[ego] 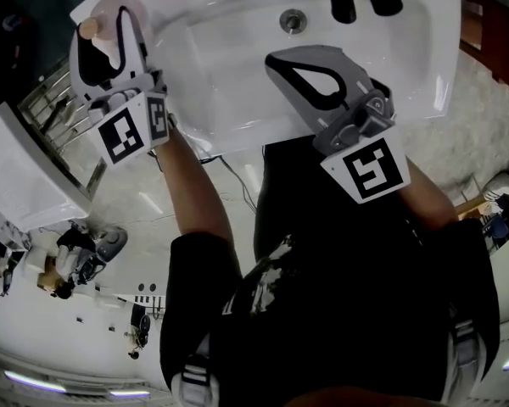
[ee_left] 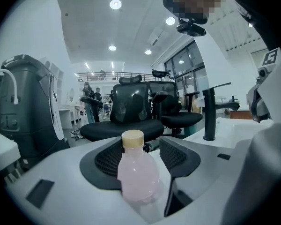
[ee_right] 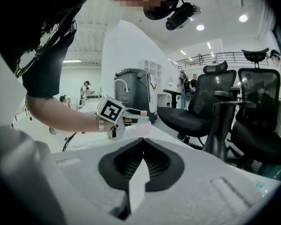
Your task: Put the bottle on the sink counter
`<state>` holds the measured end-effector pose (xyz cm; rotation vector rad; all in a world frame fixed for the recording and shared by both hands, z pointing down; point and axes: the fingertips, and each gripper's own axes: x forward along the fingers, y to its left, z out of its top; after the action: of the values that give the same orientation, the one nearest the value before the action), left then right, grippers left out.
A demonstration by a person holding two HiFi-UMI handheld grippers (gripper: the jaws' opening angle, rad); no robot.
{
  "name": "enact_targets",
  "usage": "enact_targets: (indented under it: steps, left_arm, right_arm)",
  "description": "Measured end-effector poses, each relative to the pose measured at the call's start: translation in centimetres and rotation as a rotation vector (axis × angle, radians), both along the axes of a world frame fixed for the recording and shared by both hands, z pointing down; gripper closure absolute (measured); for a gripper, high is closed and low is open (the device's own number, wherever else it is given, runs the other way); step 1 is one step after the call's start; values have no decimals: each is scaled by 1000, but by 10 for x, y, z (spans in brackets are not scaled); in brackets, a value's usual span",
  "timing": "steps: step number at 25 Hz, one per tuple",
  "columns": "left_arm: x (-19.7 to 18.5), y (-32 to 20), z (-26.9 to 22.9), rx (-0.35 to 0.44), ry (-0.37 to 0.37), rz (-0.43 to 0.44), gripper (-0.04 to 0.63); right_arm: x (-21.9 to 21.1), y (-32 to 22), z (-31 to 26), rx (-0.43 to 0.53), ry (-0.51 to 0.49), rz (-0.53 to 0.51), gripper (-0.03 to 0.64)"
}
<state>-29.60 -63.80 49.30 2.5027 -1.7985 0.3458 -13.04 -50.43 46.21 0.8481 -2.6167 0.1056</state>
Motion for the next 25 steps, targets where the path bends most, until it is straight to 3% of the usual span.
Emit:
enact_targets:
  steps: [8, 14, 20, 25]
  left_arm:
    - [-5, 72, -39, -37, -36, 20, 347]
    - [-6, 125, -71, -23, 5, 34, 347]
    - [11, 173, -117, 27, -47, 134, 360]
    - [4, 208, -159, 85, -84, 184, 377]
  right_arm:
    - [4, 70, -63, 62, 25, 19, 621]
    - [0, 112, -97, 145, 61, 29, 621]
    - [10, 143, -133, 204, 41, 98, 621]
    - [24, 173, -154, 179, 0, 193, 621]
